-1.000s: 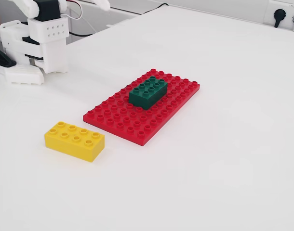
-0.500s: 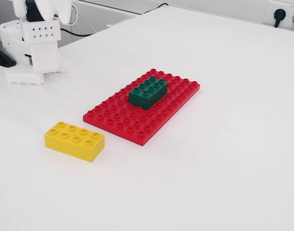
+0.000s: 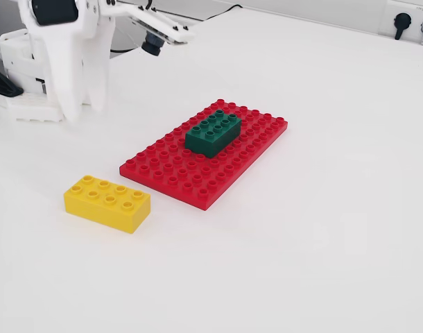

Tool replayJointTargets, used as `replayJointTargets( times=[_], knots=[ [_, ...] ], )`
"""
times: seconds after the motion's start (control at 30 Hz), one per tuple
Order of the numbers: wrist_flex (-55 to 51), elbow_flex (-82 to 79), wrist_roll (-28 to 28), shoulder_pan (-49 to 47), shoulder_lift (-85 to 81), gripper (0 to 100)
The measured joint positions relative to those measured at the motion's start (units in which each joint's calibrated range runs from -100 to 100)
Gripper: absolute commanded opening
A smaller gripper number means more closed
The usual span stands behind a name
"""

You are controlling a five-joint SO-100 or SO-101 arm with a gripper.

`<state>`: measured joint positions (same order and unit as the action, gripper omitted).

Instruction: Put yellow lego brick onto the green one

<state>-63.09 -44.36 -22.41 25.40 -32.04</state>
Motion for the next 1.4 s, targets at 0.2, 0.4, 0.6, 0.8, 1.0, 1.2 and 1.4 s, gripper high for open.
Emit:
replayJointTargets(
  times=[0.2,0.4,0.6,0.8,1.0,1.2,1.4],
  knots=[
    [5.8,-6.0,-0.6,0.1,0.3,19],
    [5.6,-5.2,-0.6,-2.1,6.4,19],
    [2.4,3.3,-0.9,-2.0,18.8,19],
    [0.7,11.0,-0.9,-1.7,26.0,19],
    [0.6,12.4,-0.9,0.6,26.7,19],
    [1.3,12.6,-0.9,2.7,26.8,19],
    [1.0,12.6,-0.9,2.4,26.8,19]
  ],
)
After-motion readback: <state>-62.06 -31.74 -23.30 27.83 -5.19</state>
